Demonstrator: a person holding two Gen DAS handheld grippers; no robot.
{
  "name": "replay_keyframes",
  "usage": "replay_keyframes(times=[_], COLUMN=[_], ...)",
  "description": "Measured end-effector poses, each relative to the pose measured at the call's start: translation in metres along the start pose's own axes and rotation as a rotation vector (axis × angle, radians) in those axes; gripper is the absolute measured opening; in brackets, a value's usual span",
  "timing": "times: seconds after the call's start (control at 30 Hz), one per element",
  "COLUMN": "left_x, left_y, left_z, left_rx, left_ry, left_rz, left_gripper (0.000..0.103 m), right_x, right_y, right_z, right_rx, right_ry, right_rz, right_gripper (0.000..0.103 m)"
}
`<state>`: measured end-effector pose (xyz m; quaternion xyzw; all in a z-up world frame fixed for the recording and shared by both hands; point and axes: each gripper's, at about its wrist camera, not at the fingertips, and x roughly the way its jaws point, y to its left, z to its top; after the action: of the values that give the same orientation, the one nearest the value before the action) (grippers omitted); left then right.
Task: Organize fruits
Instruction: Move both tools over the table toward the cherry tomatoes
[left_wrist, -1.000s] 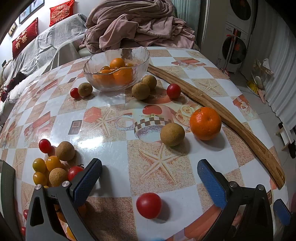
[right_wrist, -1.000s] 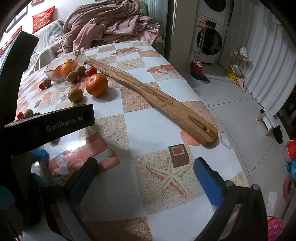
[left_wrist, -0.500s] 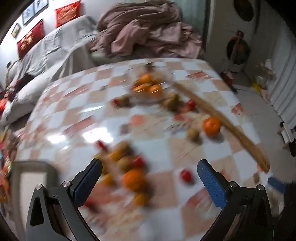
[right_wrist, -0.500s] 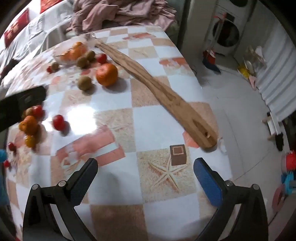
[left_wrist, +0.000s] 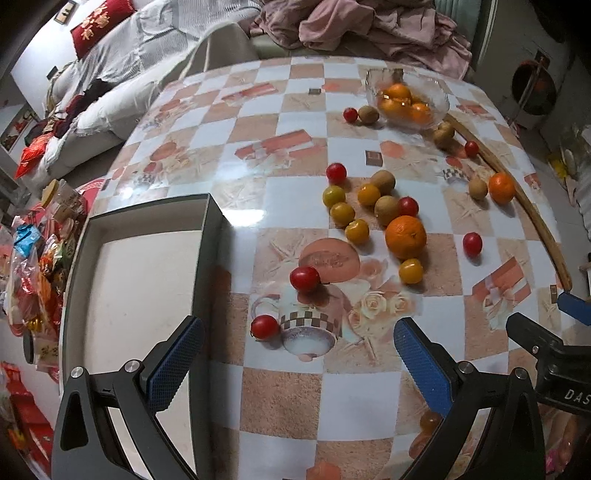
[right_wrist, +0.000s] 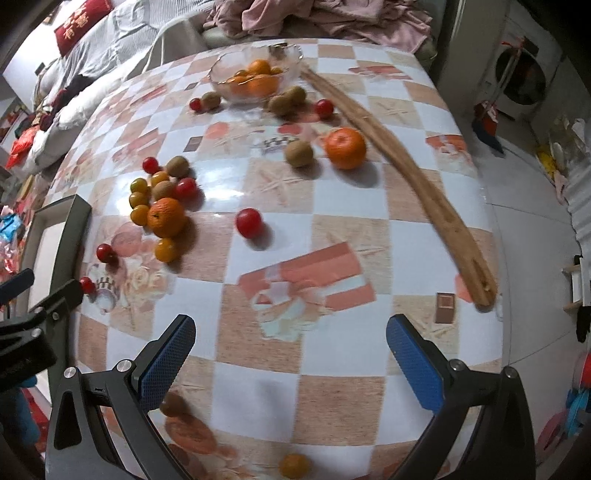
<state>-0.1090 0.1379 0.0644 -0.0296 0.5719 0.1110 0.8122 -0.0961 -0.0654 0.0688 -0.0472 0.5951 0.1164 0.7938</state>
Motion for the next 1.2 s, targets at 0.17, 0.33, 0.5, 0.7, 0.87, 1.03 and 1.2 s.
replay_keyframes(times=[0.17,0.33,0.5,0.7,0.87,1.03,1.2], left_x=[-0.002,0.002,0.007,0.009,0.012,0.016,0.019], left_y=[0.004,0.008,0.011,0.012,0.011,0.01,0.009], left_z=[0.007,0.009,0.009,0.013,0.015,0.017,0.019], left_rx=[0.006,0.018,0.015,0.02,0.022,0.019,0.019], left_ry=[0.023,0.04,0.057,0.056,0.063,0.068,0.073], left_rz=[-0.029,-0.032,-0.035,-0.044,-0.046,-0.046,-0.047], left_gripper=[0.103,0.103,0.103,0.103,0.103,0.103,0.103], right_x=[-0.004,-0.007,-0.003,-0.001,0.001,0.005,0.008], right_y=[0.012,0.017,0.013,0.012,0.014,0.017,0.018], right_z=[0.008,0.013,0.014,0.014,0.015,0.017,0.02], right_rx=[0.001,0.009,0.042,0.055,0.057,0.055,0.056], right_ry=[0.011,0.01,0.029,0.041,0.043,0.047,0.054], right_rz=[-0.002,-0.003,-0.001,-0.005,-0.002,0.001,0.003], right_gripper=[0.103,0.103,0.103,0.103,0.103,0.103,0.103])
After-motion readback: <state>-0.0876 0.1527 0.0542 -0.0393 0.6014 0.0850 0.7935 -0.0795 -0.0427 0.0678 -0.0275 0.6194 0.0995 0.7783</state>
